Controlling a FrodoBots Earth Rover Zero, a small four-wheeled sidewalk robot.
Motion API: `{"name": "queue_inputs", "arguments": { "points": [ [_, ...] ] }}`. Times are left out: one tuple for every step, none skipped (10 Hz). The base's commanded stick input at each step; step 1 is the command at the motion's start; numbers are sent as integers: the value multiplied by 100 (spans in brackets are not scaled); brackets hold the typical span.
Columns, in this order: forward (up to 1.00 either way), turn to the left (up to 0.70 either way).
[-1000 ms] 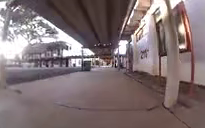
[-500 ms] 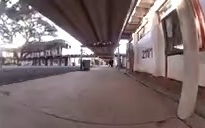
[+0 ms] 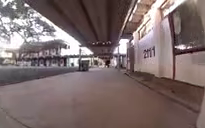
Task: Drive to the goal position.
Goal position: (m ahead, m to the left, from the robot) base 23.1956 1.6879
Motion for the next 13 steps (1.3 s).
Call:
{"name": "queue_inputs", "arguments": {
  "points": [
    [70,0],
    [70,0],
    [70,0],
    [70,0],
    [70,0],
    [70,0],
    [70,0],
    [70,0],
    [70,0],
    [70,0],
    [70,0],
    [70,0],
    [70,0]
  ]
}}
